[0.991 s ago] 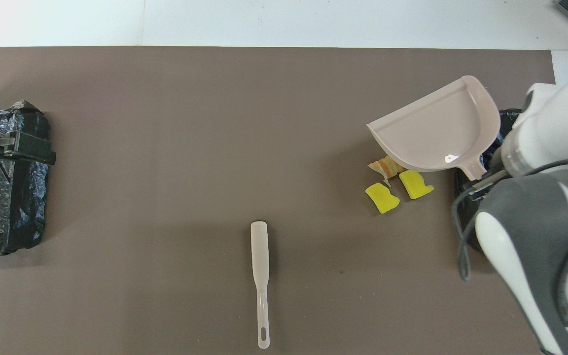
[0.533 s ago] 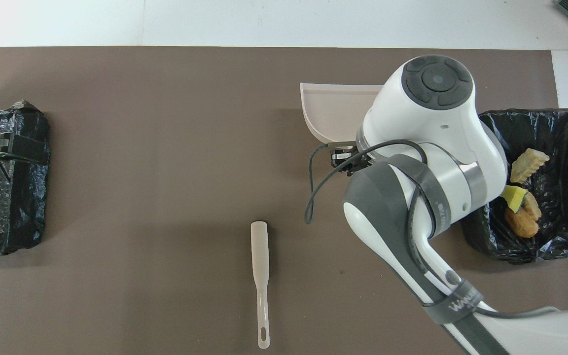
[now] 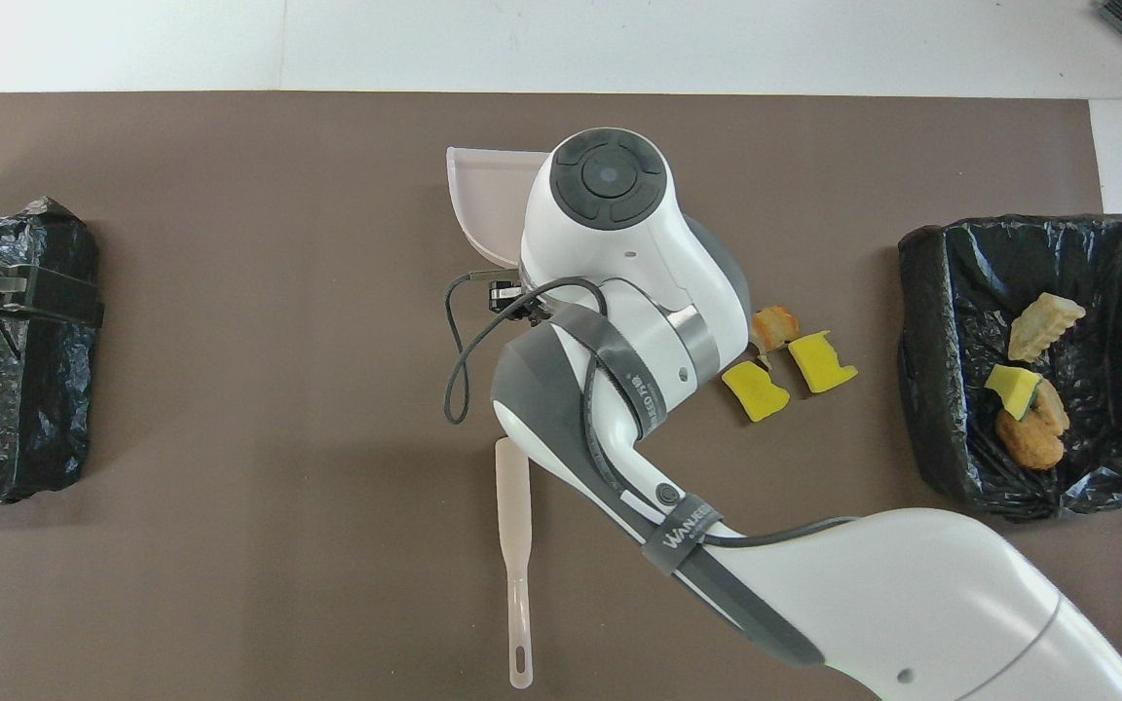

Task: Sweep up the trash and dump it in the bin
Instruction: 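Bring the empty dustpan back and set it down with the right gripper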

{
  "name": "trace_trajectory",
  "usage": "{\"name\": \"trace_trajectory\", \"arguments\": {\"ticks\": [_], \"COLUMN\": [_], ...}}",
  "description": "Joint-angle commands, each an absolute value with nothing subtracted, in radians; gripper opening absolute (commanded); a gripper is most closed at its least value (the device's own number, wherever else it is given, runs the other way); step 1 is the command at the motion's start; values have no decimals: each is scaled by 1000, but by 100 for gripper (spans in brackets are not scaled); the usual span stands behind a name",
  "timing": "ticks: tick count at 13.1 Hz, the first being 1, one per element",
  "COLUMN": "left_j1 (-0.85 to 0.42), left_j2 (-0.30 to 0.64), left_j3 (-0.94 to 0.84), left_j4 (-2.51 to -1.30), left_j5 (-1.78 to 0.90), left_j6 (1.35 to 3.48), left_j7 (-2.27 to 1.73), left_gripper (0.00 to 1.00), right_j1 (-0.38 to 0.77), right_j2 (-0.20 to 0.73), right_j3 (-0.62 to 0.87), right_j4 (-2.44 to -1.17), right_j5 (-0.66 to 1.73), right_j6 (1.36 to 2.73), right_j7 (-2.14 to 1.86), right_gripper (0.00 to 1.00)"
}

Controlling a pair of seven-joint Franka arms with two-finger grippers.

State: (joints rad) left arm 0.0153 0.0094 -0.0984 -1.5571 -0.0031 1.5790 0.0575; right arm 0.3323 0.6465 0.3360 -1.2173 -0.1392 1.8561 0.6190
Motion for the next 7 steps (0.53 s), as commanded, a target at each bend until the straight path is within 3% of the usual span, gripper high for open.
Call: {"name": "trace_trajectory", "arguments": {"ticks": [1, 5, 7], "left_j1": [-101, -101, -101], "left_j2": [5, -20, -21], "left_j3": [18, 21, 21], "left_j4": [-1543, -1552, -1552], "left_j5": [5, 6, 6], "left_j6": [1555, 1563, 1557], "left_j7": [66, 77, 69], "left_gripper": [100, 100, 100], "right_j1": [412, 443, 440], "right_j2": [724, 748, 749], "right_j3": [256, 255, 255], "right_j4": [-1117, -1146, -1147], "right_j5": [-161, -178, -181], "right_j6": [1851, 1891, 1879], "right_j7": [637, 663, 663], "right_gripper": [0, 4, 57]}}
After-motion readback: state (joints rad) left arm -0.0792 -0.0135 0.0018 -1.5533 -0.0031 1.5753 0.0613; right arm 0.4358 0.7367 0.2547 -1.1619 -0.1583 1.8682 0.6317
